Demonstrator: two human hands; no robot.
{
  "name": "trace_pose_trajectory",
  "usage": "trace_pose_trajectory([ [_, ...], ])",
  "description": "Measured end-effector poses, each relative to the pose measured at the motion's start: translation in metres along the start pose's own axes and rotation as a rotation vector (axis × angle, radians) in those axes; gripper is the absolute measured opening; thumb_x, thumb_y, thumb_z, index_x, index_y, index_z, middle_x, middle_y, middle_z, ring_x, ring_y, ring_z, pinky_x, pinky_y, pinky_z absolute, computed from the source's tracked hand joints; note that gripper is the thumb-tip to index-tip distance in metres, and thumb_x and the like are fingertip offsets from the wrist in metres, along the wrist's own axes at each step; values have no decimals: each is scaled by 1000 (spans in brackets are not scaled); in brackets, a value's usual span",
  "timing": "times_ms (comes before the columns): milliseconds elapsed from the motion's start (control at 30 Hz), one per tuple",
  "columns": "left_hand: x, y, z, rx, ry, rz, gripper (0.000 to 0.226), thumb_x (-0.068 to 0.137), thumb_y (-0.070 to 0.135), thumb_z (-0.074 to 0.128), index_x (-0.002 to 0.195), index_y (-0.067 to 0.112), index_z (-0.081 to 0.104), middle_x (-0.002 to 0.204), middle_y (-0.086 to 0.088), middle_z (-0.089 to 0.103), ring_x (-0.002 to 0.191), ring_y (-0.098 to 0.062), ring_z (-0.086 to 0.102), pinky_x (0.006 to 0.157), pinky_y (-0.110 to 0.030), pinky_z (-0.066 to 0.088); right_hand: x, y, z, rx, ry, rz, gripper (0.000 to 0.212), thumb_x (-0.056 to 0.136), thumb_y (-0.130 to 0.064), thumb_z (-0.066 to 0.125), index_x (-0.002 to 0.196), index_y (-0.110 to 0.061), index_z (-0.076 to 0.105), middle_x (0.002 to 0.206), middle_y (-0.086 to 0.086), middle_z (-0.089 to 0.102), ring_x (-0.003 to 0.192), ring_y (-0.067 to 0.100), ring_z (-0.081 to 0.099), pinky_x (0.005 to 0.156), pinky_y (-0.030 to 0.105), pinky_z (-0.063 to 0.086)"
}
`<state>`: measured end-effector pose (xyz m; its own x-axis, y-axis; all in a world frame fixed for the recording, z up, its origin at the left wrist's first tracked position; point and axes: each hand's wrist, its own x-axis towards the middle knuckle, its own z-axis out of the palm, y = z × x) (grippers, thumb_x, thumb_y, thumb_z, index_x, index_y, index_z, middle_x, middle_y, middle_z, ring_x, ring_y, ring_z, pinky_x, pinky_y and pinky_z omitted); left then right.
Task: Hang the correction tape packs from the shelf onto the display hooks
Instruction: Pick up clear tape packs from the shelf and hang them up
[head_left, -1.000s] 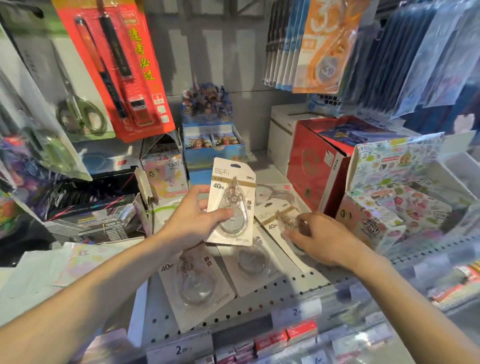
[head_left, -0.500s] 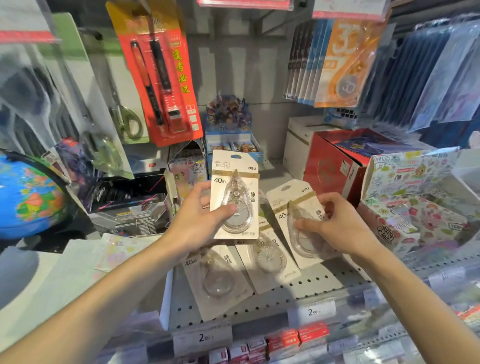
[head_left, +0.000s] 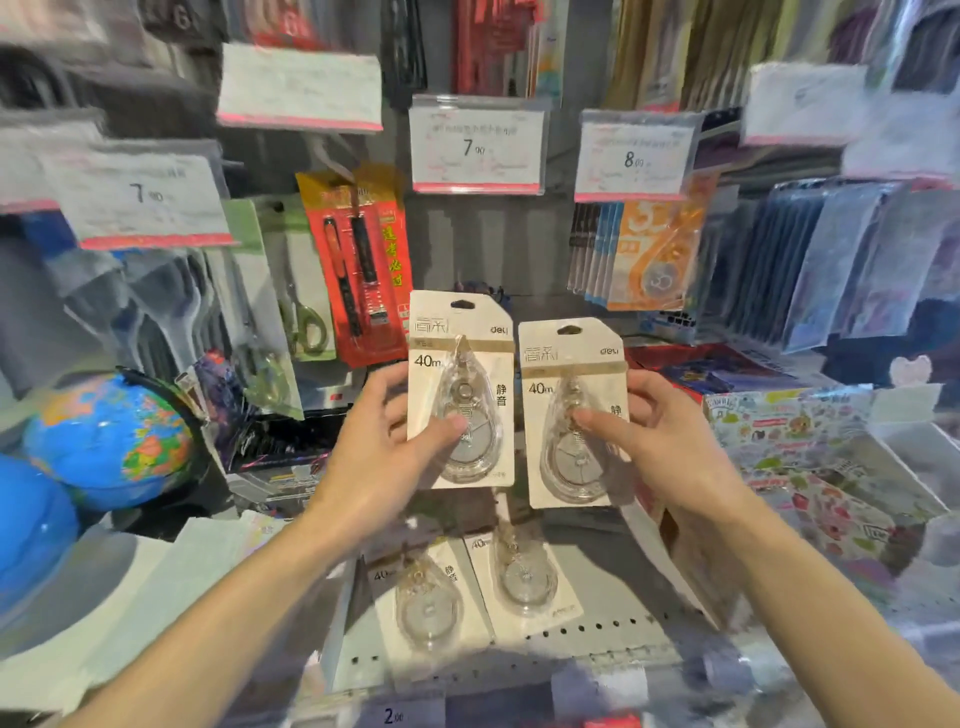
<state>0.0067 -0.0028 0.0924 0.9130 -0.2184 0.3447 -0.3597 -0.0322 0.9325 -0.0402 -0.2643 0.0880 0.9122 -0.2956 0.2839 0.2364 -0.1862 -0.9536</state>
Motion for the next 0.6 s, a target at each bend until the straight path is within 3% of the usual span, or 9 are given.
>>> trace_pose_trajectory([
  [267, -12, 27, 58, 97, 99, 89, 48, 88, 18, 80, 119, 42, 54, 111, 16, 78, 100, -11, 77, 83, -30, 62, 16, -18, -59, 23, -146, -98, 37, 89, -13, 81, 120, -24, 62, 106, -4, 83, 98, 17, 80, 87, 42, 59],
  [367, -11, 41, 81, 142, 144, 105, 51, 87, 22, 82, 128, 36, 55, 116, 12, 78, 104, -11, 75, 90, -37, 59, 22, -22, -87, 29, -187, -121, 35, 91, -15, 79, 120, -26, 62, 108, -8, 82, 99, 13, 79, 85, 37, 60],
  [467, -7, 55, 96, 193, 179, 115, 52, 87, 25, 81, 130, 38, 55, 118, 15, 77, 104, -7, 75, 88, -33, 56, 29, -25, -105, 35, -204, -147, 34, 93, -16, 77, 119, -31, 61, 105, -15, 81, 95, 7, 79, 78, 27, 60],
  [600, -1, 70, 100, 294, 217, 133, 51, 87, 27, 81, 129, 40, 56, 122, 20, 74, 111, 0, 70, 91, -28, 54, 41, -28, -114, 65, -182, -165, 35, 93, -18, 77, 119, -34, 59, 106, -16, 81, 95, 7, 79, 80, 33, 60],
])
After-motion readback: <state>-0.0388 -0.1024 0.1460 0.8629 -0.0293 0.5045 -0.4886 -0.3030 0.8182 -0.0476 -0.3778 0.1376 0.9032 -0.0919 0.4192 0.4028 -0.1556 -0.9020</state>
